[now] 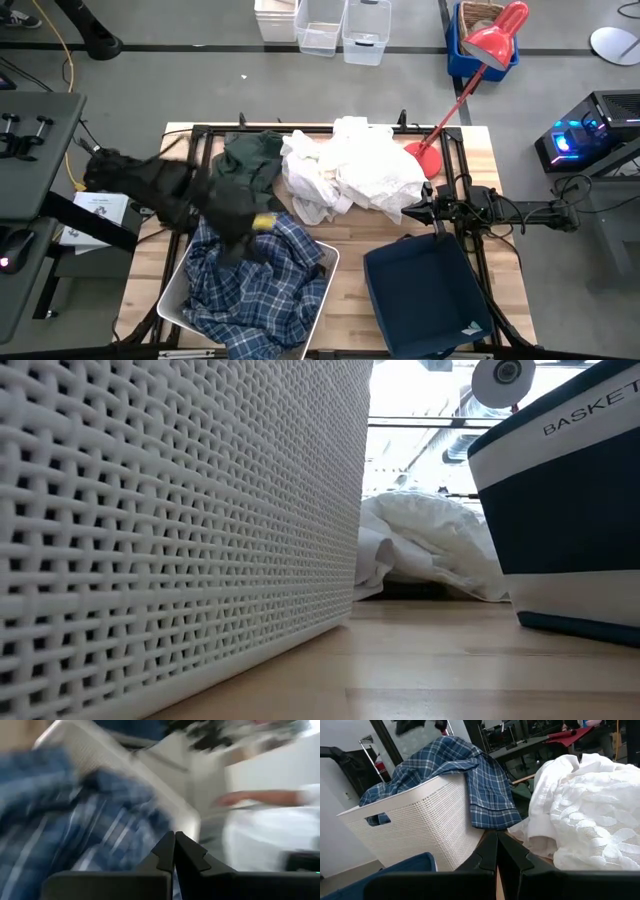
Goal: Sort clothes
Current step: Put the blue patterned polo into the white bin
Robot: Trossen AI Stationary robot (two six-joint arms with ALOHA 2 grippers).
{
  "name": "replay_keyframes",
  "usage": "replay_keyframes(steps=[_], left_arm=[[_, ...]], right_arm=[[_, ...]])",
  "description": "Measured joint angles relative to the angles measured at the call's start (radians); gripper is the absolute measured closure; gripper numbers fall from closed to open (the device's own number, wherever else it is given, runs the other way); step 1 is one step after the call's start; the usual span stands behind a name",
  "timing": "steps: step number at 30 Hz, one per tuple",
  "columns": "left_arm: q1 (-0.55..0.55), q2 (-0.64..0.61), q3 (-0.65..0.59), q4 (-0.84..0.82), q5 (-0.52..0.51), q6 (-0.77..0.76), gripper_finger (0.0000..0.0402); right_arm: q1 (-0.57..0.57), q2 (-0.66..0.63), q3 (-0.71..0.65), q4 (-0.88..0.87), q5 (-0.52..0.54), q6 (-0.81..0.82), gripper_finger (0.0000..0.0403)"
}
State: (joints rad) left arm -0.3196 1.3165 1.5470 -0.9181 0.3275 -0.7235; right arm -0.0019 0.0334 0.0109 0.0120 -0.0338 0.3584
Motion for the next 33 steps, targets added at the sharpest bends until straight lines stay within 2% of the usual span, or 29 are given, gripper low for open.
replay_keyframes(steps=[2,5,10,12,15,16,20,25,27,30,33], left_arm=[[-0.090,-0.008,-0.001,-0.011,-0.152,-0.069,0.0401],[-0.141,-0.035,0.034,-0.019,-0.338,-0.122,0.0401],[-0.089,-0.090,0.164,-0.121,-0.622,-0.061,0.0401],[-0.027,-0.109,0.186,-0.289,-0.699,-0.060,0.0401],[0.135,-0.108,0.158,-0.657,-0.688,-0.141,0.0401],[0.192,-0.106,0.122,-0.673,-0.676,-0.141,0.0401],[0.392,-0.150,-0.068,-0.475,-0.500,-0.082,0.0401],[0.566,-0.141,-0.217,-0.440,-0.489,0.005,0.0390],[0.627,-0.135,-0.273,-0.428,-0.450,0.028,0.0375],[0.712,-0.136,-0.358,-0.351,-0.311,0.052,0.0346],[0.753,-0.133,-0.444,-0.292,-0.161,0.046,0.0311]], right_arm=[[0.000,0.000,0.000,0.000,0.000,0.000,0.0402],[0.000,0.000,0.000,0.000,0.000,0.000,0.0402],[0.000,0.000,0.000,0.000,0.000,0.000,0.0402],[0.000,0.000,0.000,0.000,0.000,0.000,0.0402],[0.000,0.000,0.000,0.000,0.000,0.000,0.0402],[0.000,0.000,0.000,0.000,0.000,0.000,0.0402],[0.000,0.000,0.000,0.000,0.000,0.000,0.0402],[0.000,0.005,0.000,0.000,0.000,0.000,0.0402],[0.000,0.007,0.000,0.000,0.000,0.000,0.0402],[0.000,0.006,0.000,0.000,0.000,0.000,0.0402],[0.000,0.006,0.000,0.000,0.000,0.000,0.0402]])
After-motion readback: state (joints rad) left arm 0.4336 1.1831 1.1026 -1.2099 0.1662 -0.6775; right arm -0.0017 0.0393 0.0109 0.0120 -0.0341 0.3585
